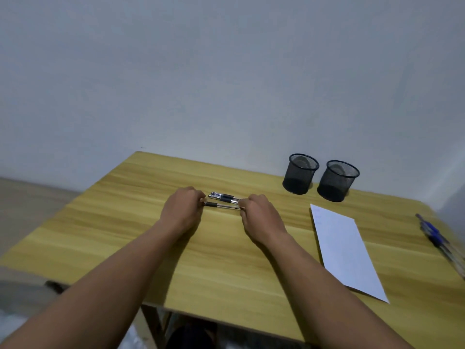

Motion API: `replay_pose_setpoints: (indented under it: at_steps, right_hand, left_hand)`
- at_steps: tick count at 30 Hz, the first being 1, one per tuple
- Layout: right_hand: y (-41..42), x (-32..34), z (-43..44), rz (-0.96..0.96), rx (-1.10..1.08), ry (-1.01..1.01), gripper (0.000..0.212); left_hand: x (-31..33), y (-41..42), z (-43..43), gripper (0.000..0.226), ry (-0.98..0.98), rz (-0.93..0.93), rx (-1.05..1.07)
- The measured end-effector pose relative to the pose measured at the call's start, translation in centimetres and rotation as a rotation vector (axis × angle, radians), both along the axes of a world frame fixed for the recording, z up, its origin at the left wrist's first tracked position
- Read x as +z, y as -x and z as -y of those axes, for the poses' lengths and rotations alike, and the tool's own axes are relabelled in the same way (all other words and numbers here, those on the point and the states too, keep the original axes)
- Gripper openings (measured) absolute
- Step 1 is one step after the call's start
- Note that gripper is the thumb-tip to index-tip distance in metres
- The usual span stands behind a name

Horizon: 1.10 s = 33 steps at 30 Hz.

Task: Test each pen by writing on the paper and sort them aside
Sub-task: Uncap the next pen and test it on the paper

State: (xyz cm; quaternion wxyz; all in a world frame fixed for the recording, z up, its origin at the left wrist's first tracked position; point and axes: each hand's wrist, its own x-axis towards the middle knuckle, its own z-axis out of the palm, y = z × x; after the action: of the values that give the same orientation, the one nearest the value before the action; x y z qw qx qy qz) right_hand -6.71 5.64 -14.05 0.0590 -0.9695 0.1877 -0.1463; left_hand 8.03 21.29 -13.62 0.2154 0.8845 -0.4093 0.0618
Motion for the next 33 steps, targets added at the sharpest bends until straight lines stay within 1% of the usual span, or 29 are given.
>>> replay_pose_setpoints:
  at_steps: [3, 6, 7, 8, 9, 11, 14, 15, 17, 19, 21, 23, 26, 29, 32, 33]
  right_hand:
    - [0.0, 0.0, 0.1, -0.013, -0.004, -0.001, 0.026]
    - [0.6, 0.8, -0.3, -0.012, -0.003, -0.027, 0.025]
    - [1.0, 1.1, -0.5, 0.014, -0.011, -0.063, 0.023]
    - [1.5, 1.6, -0.6, 0.070, -0.038, -0.148, 0.020]
    - [2.0, 2.1, -0.8, 0.156, -0.075, -0.282, 0.016]
    - [2.9, 3.4, -0.6, 0.364, -0.151, -0.645, 0.012]
    - [4.3, 5.9, 0.4, 0.592, -0.175, -1.175, 0.006]
    - [4.8, 6.6, 0.5, 0.644, -0.170, -1.304, 0.005]
    - [5.9, 7.5, 0.7, 0.719, -0.155, -1.464, 0.004]
    - [7.0, 7.9, 0.8, 0.764, -0.137, -1.514, 0.003]
    - [8.0, 8.4, 1.2, 0.786, -0.116, -1.474, 0.004]
    - [9.0, 8.8, 1.9, 0.822, -0.117, -1.436, 0.006]
    - [10.6, 9.1, 3.2, 0.885, -0.119, -1.419, 0.006]
    - [11.9, 9.4, 4.5, 0.893, -0.132, -1.367, 0.012]
    - [14.0, 9.5, 7.0, 0.991, -0.220, -1.382, 0.010]
    - [14.8, 9.3, 8.0, 0.995, -0.251, -1.361, 0.009]
  left_hand:
    - [0.0, 0.0, -0.4, 0.021, 0.022, 0.010, -0.024]
    - [0.3, 0.1, -0.8, 0.016, 0.087, -0.008, -0.063]
    - [0.6, 0.1, -0.9, 0.014, 0.109, -0.028, -0.079]
    - [1.0, 0.2, -0.9, 0.013, 0.137, -0.059, -0.093]
    - [1.5, 0.3, -0.9, 0.014, 0.174, -0.096, -0.106]
    - [2.8, 0.8, -0.7, 0.017, 0.254, -0.167, -0.123]
    - [4.7, 2.6, 0.4, 0.017, 0.349, -0.296, -0.120]
    - [5.3, 3.3, 0.9, 0.017, 0.382, -0.350, -0.128]
    - [6.4, 4.9, 2.2, 0.016, 0.439, -0.430, -0.167]
    - [7.5, 6.6, 3.6, 0.016, 0.471, -0.489, -0.227]
    - [8.4, 8.4, 5.1, 0.016, 0.473, -0.524, -0.295]
    - [9.1, 9.8, 6.5, 0.016, 0.471, -0.521, -0.345]
    - [9.7, 11.2, 8.2, 0.018, 0.461, -0.455, -0.388]
    - [9.7, 12.3, 9.5, 0.013, 0.443, -0.397, -0.416]
    - [9.5, 11.5, 10.1, 0.012, 0.419, -0.363, -0.387]
    - [9.2, 10.8, 10.2, 0.012, 0.397, -0.341, -0.373]
